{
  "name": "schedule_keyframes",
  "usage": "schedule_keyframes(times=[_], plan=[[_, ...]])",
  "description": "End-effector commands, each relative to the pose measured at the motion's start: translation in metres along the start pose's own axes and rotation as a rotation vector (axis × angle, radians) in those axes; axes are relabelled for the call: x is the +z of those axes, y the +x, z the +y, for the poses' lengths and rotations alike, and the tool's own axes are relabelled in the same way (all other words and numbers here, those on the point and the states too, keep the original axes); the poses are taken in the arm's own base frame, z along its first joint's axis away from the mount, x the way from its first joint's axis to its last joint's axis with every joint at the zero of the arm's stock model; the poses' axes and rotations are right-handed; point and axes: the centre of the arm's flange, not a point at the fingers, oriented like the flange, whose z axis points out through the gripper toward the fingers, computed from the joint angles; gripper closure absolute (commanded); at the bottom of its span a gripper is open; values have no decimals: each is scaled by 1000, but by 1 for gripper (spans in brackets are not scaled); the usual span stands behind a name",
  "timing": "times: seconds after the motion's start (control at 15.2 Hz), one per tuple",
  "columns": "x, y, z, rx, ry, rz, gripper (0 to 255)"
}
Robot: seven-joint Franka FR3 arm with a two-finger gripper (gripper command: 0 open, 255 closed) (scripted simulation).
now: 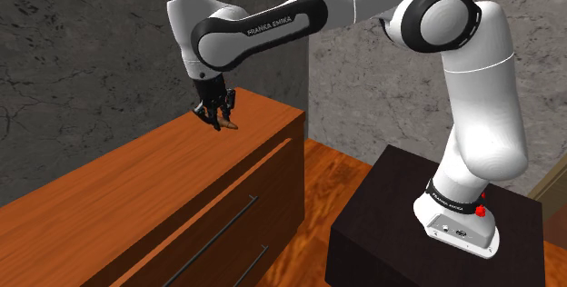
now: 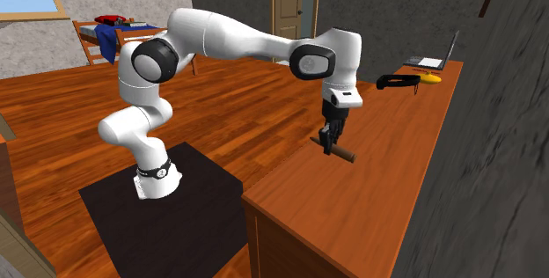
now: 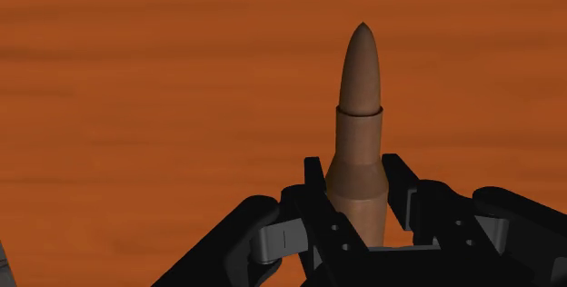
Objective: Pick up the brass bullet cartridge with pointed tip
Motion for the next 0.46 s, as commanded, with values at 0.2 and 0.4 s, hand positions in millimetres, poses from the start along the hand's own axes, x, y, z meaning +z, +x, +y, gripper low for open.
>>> schedule_keyframes(times=[0.2,0.4], plan=[[-26,1,2,0,0,0,255],[-33,1,3,0,0,0,255]])
